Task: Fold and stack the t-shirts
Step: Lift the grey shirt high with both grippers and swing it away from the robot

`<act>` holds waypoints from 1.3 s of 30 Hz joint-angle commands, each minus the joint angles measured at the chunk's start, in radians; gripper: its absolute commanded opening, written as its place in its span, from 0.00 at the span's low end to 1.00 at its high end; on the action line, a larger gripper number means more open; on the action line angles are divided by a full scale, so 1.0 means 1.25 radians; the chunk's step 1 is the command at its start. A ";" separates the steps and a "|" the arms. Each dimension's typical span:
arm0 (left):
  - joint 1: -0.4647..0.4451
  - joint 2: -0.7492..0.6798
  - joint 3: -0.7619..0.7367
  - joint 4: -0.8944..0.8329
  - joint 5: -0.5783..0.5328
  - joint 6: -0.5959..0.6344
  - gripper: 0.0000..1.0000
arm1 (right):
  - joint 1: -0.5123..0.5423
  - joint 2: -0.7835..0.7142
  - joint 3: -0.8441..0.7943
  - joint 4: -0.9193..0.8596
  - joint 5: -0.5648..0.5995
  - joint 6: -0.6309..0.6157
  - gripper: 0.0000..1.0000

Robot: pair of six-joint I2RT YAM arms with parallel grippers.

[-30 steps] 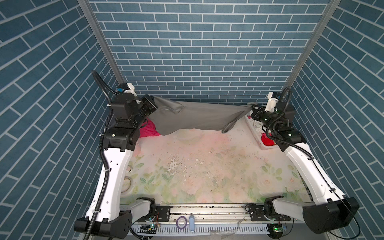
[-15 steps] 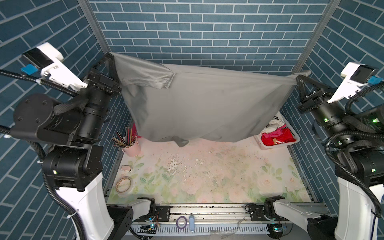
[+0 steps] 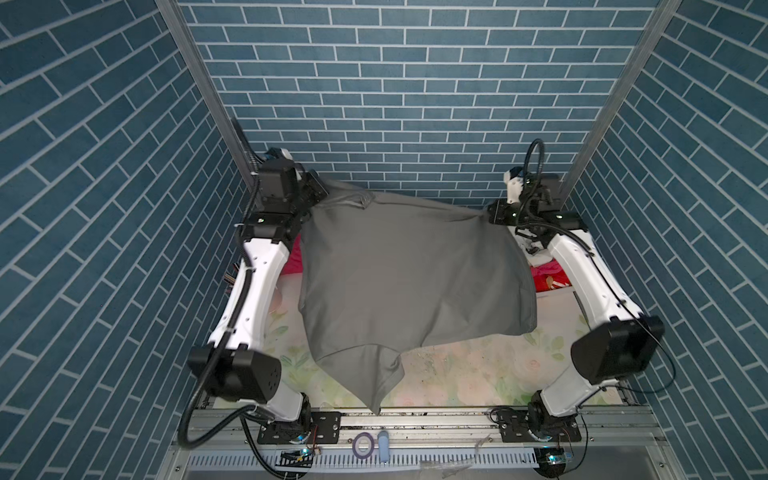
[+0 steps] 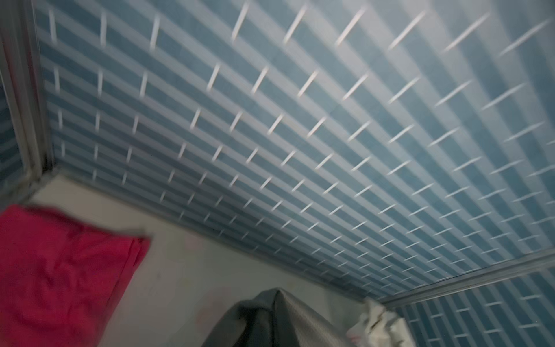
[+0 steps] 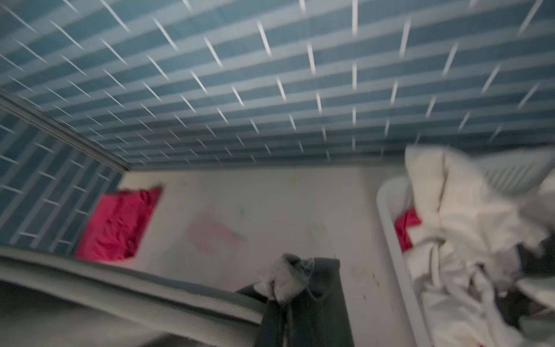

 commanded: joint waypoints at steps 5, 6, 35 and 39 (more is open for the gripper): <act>0.016 0.154 0.013 0.112 0.033 0.016 0.00 | -0.013 0.090 0.015 0.071 -0.022 -0.006 0.00; 0.015 0.184 0.011 0.125 0.038 0.012 0.00 | -0.012 0.107 0.012 0.082 -0.024 -0.005 0.00; 0.015 -0.150 0.109 0.081 0.028 -0.011 0.00 | -0.021 -0.277 0.010 0.122 -0.113 0.028 0.00; 0.015 -0.286 0.102 0.054 0.014 -0.025 0.00 | -0.021 -0.395 0.042 0.072 -0.141 0.017 0.00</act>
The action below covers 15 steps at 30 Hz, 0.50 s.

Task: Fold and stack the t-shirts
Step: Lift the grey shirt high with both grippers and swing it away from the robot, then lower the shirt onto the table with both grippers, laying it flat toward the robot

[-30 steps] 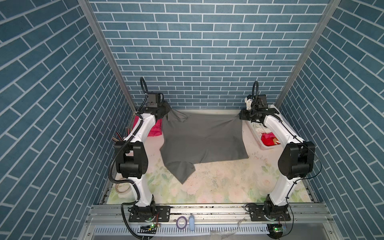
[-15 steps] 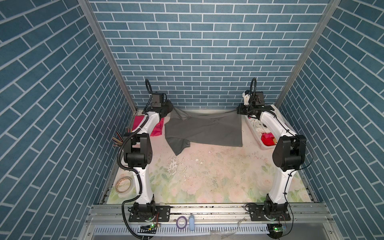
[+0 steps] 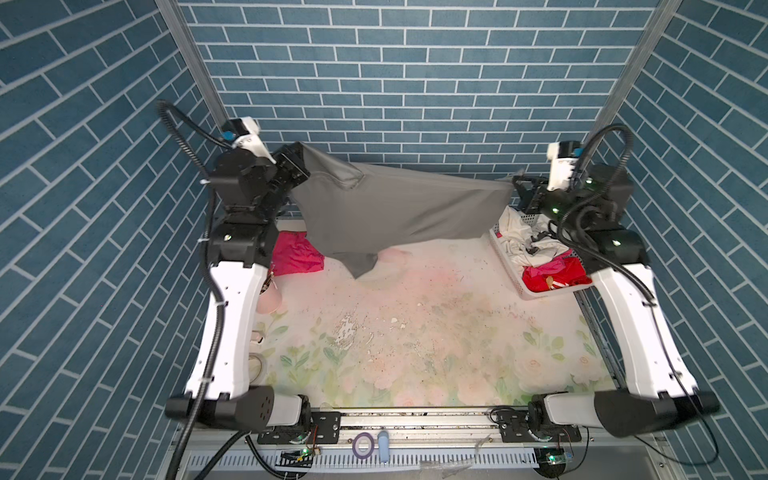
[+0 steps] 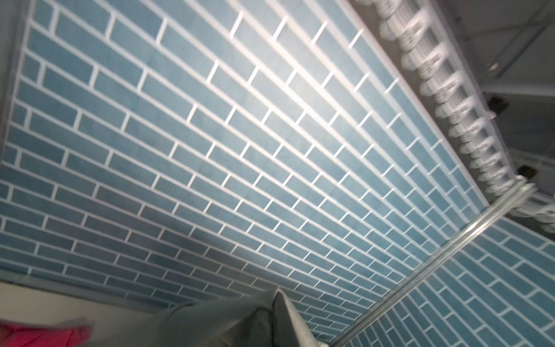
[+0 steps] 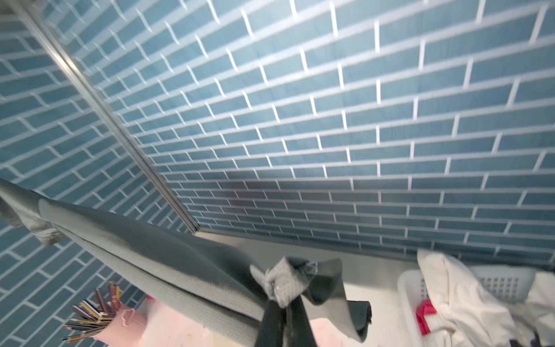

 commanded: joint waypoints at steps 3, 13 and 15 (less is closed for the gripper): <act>0.004 -0.120 0.007 -0.052 -0.035 -0.024 0.00 | -0.002 -0.087 0.069 -0.094 -0.040 -0.010 0.00; 0.003 -0.087 0.136 -0.103 -0.005 -0.036 0.00 | -0.003 -0.033 0.183 -0.212 -0.024 -0.025 0.00; 0.004 -0.055 0.111 -0.095 0.009 -0.036 0.00 | -0.004 0.000 0.157 -0.214 -0.015 -0.033 0.00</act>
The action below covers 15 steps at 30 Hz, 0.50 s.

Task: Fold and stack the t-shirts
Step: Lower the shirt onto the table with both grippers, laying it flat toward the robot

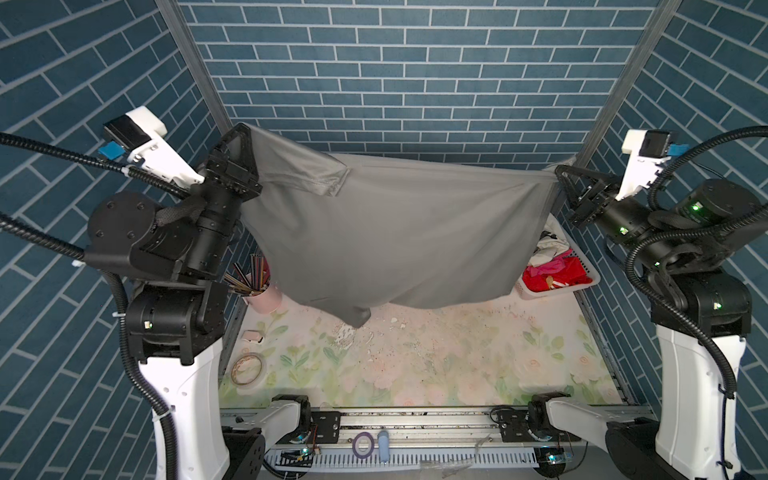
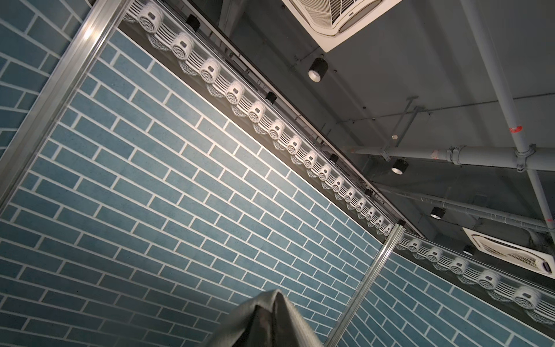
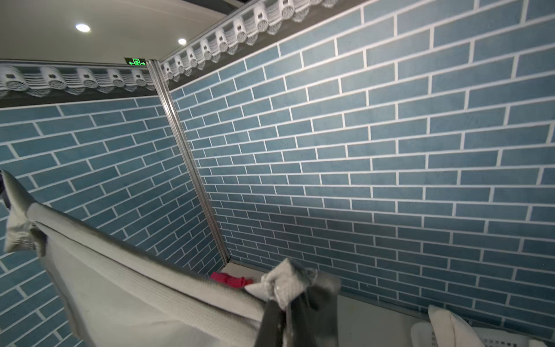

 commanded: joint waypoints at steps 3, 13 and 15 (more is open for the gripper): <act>0.005 0.097 -0.128 0.022 0.031 -0.009 0.00 | -0.006 0.114 -0.111 -0.036 0.020 -0.034 0.00; -0.037 0.310 -0.609 0.323 0.011 -0.050 0.00 | -0.014 0.396 -0.439 0.178 -0.012 -0.009 0.00; -0.042 0.393 -0.629 0.366 0.004 -0.053 0.00 | -0.013 0.497 -0.419 0.178 -0.020 -0.011 0.00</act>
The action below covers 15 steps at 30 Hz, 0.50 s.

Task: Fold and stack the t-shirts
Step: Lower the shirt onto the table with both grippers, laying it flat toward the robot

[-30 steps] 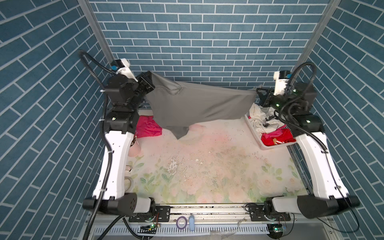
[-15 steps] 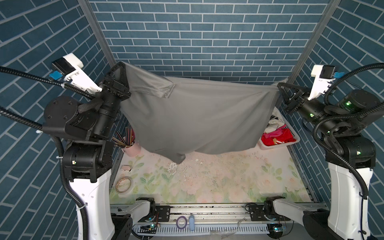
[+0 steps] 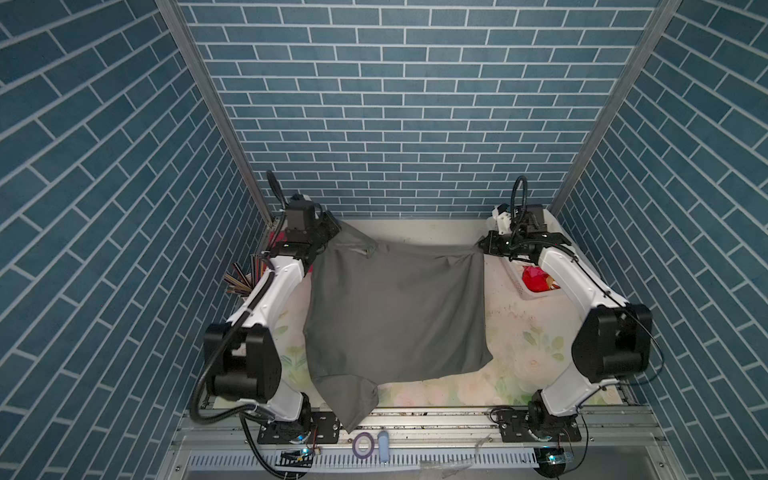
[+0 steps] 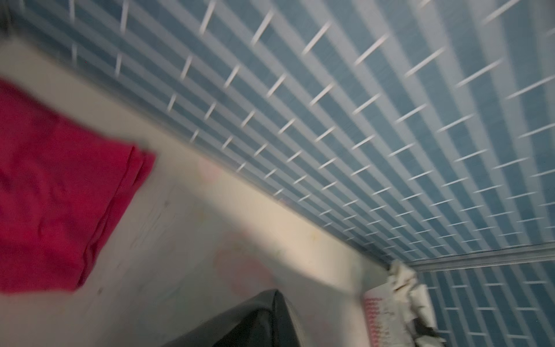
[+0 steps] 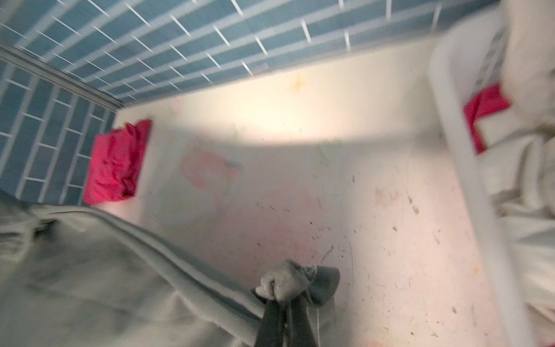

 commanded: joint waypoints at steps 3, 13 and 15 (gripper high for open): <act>-0.015 0.165 0.035 0.130 -0.008 -0.012 0.00 | -0.004 0.178 0.044 0.111 -0.022 -0.003 0.00; -0.004 0.384 0.258 0.026 0.018 0.001 0.00 | -0.019 0.392 0.260 0.042 0.027 -0.020 0.00; 0.005 0.386 0.268 0.014 0.028 -0.002 0.00 | -0.024 0.383 0.271 0.030 0.028 -0.022 0.00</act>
